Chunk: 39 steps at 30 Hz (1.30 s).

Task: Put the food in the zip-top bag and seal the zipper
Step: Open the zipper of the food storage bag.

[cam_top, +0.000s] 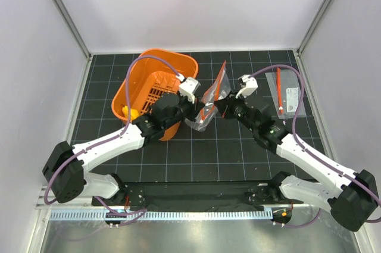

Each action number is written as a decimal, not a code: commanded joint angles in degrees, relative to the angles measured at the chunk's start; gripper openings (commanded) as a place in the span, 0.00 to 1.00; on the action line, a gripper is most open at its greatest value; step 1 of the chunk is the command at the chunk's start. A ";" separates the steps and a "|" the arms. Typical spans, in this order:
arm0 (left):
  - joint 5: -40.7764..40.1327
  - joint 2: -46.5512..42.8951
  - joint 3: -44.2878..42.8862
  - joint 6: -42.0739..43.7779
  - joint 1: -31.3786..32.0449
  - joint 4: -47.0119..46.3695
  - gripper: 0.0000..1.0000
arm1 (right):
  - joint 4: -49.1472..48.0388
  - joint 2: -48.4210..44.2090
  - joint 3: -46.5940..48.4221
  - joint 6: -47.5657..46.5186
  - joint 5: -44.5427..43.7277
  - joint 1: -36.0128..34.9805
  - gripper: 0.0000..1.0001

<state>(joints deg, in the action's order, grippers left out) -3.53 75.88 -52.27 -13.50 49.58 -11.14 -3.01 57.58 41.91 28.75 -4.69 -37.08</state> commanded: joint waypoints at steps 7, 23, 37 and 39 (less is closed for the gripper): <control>-0.78 -1.43 -3.01 -1.36 -0.01 1.99 0.00 | 1.96 0.69 2.21 1.04 -8.94 -0.27 0.45; 5.11 1.03 -3.19 -2.59 0.52 0.24 0.00 | 0.80 0.69 1.68 2.88 -12.00 -0.19 0.37; -0.69 -0.12 -4.07 -2.59 0.87 3.05 0.32 | 8.98 0.16 7.39 -2.73 -12.63 -3.16 0.01; -1.13 -0.11 -3.98 -2.41 1.13 3.14 0.38 | 8.72 -0.19 7.75 -4.05 -12.10 -4.14 0.01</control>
<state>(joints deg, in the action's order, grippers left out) -2.68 76.97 -54.04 -16.21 50.19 -7.79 6.09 59.07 46.83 28.03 -17.19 -39.48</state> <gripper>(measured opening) 0.352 0.036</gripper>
